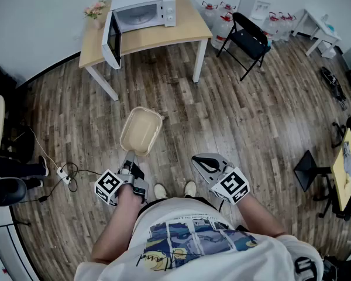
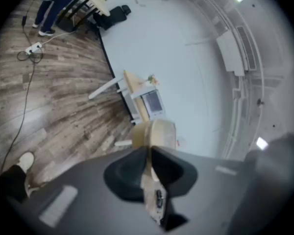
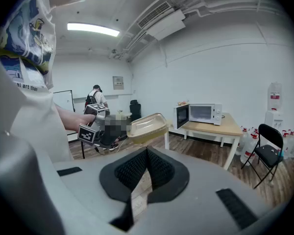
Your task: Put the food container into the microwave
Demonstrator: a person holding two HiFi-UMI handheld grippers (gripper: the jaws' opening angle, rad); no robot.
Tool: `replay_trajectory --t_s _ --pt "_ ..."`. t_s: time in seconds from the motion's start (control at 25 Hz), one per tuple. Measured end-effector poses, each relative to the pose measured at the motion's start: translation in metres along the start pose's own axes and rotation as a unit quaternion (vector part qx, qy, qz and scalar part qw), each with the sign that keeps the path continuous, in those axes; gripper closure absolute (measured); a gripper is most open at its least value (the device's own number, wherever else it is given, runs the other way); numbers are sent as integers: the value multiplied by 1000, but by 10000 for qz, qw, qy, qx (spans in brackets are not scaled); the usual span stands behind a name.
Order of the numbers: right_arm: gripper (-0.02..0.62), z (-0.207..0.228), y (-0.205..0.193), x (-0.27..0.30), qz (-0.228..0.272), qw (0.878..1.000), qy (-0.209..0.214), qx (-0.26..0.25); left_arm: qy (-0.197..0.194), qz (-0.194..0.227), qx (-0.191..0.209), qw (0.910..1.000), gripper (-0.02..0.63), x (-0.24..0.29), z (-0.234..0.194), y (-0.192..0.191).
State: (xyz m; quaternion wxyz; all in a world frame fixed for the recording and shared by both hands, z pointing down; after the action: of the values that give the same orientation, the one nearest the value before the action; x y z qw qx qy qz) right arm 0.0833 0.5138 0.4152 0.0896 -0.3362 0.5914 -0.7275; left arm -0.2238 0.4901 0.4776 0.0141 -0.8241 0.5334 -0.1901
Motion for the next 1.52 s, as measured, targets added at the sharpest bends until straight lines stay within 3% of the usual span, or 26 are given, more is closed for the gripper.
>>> replay_trajectory --t_s 0.32,0.64,0.76,1.0,1.52 --pt "589 -47 23 46 -131 9997 0 -188 -52 -65 34 10000 568 -27 -25 45" --pt "586 -69 32 71 -17 9995 -314 26 -2 -183 21 9998 568 -31 -53 72" --pt "537 -63 30 76 -79 9994 -308 113 61 -239 -59 9997 568 -21 -58 72" --pt "548 -6 30 79 -25 9998 -175 110 21 -171 5 9999 568 25 -39 63" --pt "566 193 31 63 78 9996 203 156 81 167 51 9998 568 173 42 31"
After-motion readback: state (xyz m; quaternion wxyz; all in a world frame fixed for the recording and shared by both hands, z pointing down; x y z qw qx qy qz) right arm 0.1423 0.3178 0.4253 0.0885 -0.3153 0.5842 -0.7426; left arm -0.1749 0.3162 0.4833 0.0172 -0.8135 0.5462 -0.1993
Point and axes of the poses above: the fingertips, and each gripper's own axes: x forward along the fingers, z to its right, y out of its top, the point moved 8 cm from there along -x, backward along the fingers
